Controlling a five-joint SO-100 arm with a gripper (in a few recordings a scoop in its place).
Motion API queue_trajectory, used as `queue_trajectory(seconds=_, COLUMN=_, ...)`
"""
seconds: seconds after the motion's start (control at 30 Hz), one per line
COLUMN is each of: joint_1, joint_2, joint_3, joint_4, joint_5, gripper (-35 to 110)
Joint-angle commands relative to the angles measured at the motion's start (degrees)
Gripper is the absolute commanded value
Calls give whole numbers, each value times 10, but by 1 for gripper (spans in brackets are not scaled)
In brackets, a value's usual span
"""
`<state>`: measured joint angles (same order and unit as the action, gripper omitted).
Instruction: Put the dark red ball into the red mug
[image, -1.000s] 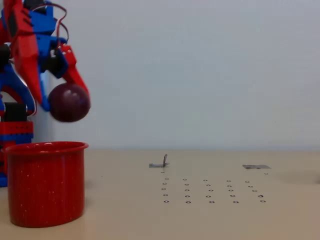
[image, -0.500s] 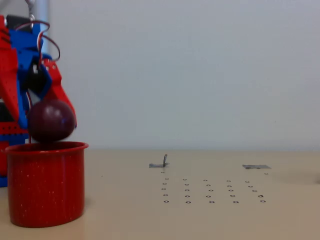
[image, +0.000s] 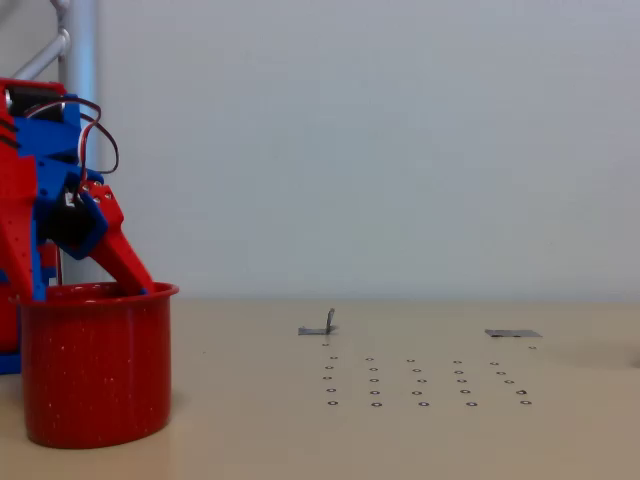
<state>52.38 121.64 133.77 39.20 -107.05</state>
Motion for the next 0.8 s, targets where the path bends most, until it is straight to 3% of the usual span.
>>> queue_trajectory(seconds=0.0, joint_1=-19, joint_2=-7, joint_3=-48, joint_4=-13, joint_5=21, gripper=40)
queue_trajectory(seconds=0.1, joint_1=-36, joint_2=-13, joint_3=-76, joint_4=-6, joint_5=70, gripper=39)
queue_trajectory(seconds=0.23, joint_1=-70, joint_2=-8, joint_3=-130, joint_4=4, joint_5=219, gripper=34)
queue_trajectory(seconds=0.37, joint_1=-96, joint_2=-10, joint_3=-211, joint_4=99, joint_5=339, gripper=22)
queue_trajectory(seconds=0.53, joint_1=-125, joint_2=-7, joint_3=-274, joint_4=202, joint_5=420, gripper=-2)
queue_trajectory(seconds=0.77, joint_1=-192, joint_2=32, joint_3=-354, joint_4=349, joint_5=628, gripper=-2)
